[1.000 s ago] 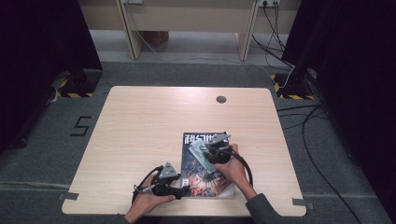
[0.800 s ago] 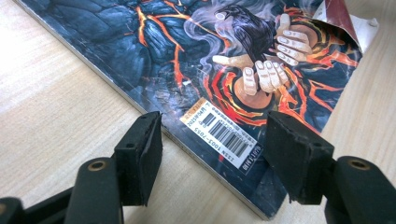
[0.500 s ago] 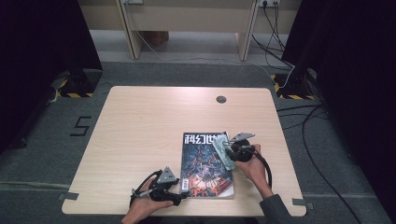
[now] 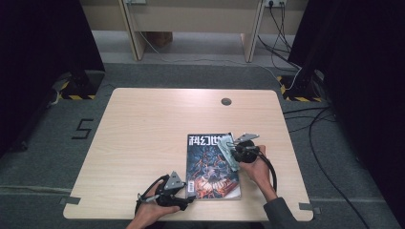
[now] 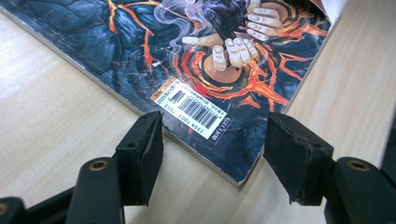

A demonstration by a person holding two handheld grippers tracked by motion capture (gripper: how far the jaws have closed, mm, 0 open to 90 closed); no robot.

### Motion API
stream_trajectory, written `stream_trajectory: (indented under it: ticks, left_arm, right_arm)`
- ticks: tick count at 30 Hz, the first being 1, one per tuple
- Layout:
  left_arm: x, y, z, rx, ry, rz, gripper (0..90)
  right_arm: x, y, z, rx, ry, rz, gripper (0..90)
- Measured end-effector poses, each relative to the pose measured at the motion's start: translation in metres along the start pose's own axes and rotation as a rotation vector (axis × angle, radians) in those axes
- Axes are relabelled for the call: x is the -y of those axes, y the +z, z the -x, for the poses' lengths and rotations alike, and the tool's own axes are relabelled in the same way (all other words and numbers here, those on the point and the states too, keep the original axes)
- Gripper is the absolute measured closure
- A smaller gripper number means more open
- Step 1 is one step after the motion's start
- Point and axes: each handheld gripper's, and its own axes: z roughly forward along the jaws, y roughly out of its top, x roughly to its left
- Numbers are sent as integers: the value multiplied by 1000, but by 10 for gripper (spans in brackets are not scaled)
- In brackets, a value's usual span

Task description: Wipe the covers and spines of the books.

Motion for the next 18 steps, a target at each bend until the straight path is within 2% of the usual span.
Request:
stream_trajectory:
  ticks: [5,7,9,10,11,12,13,17,18]
  left_arm:
    - [-6,6,-5,-9,-5,-1,370]
    - [-7,6,-5,-8,-4,-2,369]
    - [-7,7,-5,-13,-8,1,369]
    - [-7,7,-5,-16,-10,3,369]
    - [-7,7,-5,-18,-13,5,369]
    - [-8,7,-6,-21,-15,5,371]
    - [-8,7,-6,-21,-15,5,372]
    - [-9,10,-8,-30,-22,10,377]
    - [-10,10,-8,-31,-18,9,377]
  right_arm:
    - [-7,6,1,49,-8,-3,817]
    - [-8,6,0,49,-7,-4,818]
    - [-10,8,-7,11,-3,3,818]
    - [-10,8,-7,11,-3,3,818]
    - [-11,9,-12,-9,-7,4,818]
    - [-15,11,-25,-33,-35,4,818]
    - [-15,11,-25,-33,-35,4,818]
    - [-23,16,-51,-80,-101,5,817]
    - [-26,17,-62,-97,-117,8,817]
